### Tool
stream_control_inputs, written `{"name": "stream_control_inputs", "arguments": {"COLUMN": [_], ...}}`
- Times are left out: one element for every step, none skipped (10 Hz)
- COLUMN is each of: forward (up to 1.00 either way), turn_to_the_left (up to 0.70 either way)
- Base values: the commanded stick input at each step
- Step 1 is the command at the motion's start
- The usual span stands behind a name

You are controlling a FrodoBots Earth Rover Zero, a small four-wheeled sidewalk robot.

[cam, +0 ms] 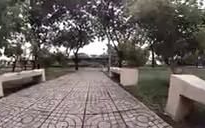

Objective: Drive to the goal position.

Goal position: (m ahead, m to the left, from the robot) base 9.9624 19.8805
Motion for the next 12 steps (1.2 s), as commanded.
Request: {"name": "stream_control_inputs", "arguments": {"forward": [0.5, 0.5, 0.43, 0.3, 0.3, 0.3, 0.3, 0.3, 0.3, 0.3, 0.3, 0.3], "turn_to_the_left": [0.0, 0.0, 0.0, 0.0, 0.0, 0.0, 0.0, 0.0, 0.05, 0.21, 0.27, 0.0]}}
